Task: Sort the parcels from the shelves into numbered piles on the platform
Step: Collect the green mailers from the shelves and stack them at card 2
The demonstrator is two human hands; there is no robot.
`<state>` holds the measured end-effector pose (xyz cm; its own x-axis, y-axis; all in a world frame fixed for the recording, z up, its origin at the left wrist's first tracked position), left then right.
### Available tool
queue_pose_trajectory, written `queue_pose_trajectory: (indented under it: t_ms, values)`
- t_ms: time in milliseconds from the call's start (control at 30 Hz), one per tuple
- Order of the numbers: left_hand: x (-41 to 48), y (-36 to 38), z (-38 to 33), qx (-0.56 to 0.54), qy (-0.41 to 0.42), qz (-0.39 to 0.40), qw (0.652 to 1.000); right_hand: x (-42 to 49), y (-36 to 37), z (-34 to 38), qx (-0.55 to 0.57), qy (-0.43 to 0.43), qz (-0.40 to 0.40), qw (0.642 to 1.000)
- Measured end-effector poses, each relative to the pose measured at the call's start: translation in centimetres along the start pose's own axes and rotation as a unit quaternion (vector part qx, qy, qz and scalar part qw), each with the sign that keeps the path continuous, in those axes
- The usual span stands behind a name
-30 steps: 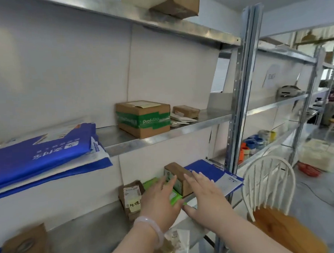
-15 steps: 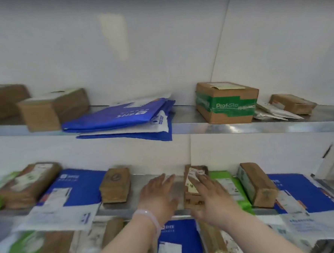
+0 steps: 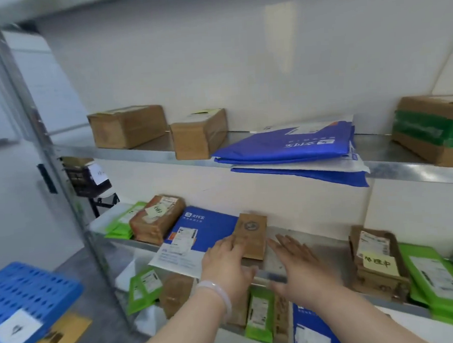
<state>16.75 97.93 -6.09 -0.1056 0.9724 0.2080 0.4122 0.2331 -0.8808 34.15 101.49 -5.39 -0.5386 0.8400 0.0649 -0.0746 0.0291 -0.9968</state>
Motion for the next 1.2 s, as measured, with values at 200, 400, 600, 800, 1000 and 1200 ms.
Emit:
queue_pose_trajectory:
  t_ms: [200, 400, 600, 800, 1000, 1200]
  values:
    - [1.4, -1.5, 5.7, 0.004, -0.010, 0.016, 1.000, 3.9, 1.1, 4.9, 0.003, -0.016, -0.012, 1.000]
    - [1.8, -3.4, 13.0, 0.006, -0.037, 0.015, 0.999, 8.4, 2.6, 10.6, 0.017, -0.030, 0.009, 0.999]
    - [2.2, -4.9, 18.9, 0.004, -0.075, 0.007, 0.997, 12.9, 4.0, 15.3, 0.009, -0.059, 0.033, 0.998]
    - [4.9, -5.8, 25.4, -0.013, -0.133, -0.016, 0.991, 19.6, 5.5, 19.6, 0.029, -0.125, 0.040, 0.991]
    - [7.2, -6.8, 31.2, -0.007, -0.196, -0.026, 0.980, 27.0, 6.8, 23.6, 0.059, -0.199, 0.036, 0.978]
    - [8.7, -7.6, 38.0, -0.030, -0.259, -0.011, 0.965, 32.7, 8.3, 28.4, 0.093, -0.211, 0.061, 0.971]
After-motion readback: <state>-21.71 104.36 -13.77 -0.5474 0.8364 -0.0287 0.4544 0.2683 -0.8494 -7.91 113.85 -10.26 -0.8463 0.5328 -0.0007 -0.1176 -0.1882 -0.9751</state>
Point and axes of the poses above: each hand's wrist, its own x-axis towards the middle knuckle, its own y-axis out of the palm, z = x × y, the point moved 2 cm from there along x, towards the middle knuckle, and after that the axes turned 11 degrees about -x, right-handed, at the moved point
